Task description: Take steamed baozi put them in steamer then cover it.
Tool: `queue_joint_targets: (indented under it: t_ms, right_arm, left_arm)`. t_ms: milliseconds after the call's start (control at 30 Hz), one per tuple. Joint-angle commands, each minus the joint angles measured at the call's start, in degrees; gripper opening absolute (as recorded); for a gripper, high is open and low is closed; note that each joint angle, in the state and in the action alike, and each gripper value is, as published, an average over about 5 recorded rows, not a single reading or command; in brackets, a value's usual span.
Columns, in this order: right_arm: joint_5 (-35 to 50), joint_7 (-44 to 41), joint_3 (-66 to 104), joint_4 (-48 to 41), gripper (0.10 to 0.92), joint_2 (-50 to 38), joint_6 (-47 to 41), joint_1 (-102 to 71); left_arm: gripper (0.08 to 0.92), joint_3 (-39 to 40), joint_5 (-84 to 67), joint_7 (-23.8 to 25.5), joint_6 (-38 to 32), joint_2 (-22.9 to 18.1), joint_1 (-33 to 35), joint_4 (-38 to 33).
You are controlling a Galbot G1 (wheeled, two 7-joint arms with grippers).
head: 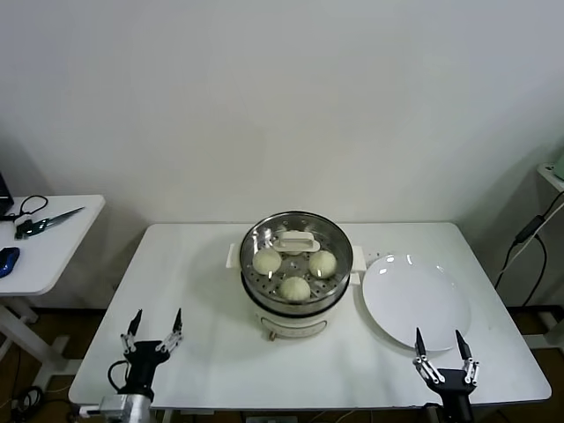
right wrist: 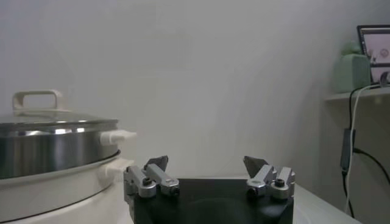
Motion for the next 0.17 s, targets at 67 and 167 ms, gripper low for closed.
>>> queue_joint_targets:
  t_ms: [67,167]
  right_arm:
    - [0.15,0.02,-0.08,0.42,0.823,-0.17,-0.08,0.03]
    - [0.11,0.01,-0.18,0.49,0.823,-0.19,-0.1,0.05]
  left_arm:
    - [0.823,1.51,-1.71,-0.25,-3.42,-0.55,1.94,1.51]
    - [0.823,1.72,-1.75,-0.26,-3.24,-0.55,2.07,1.07]
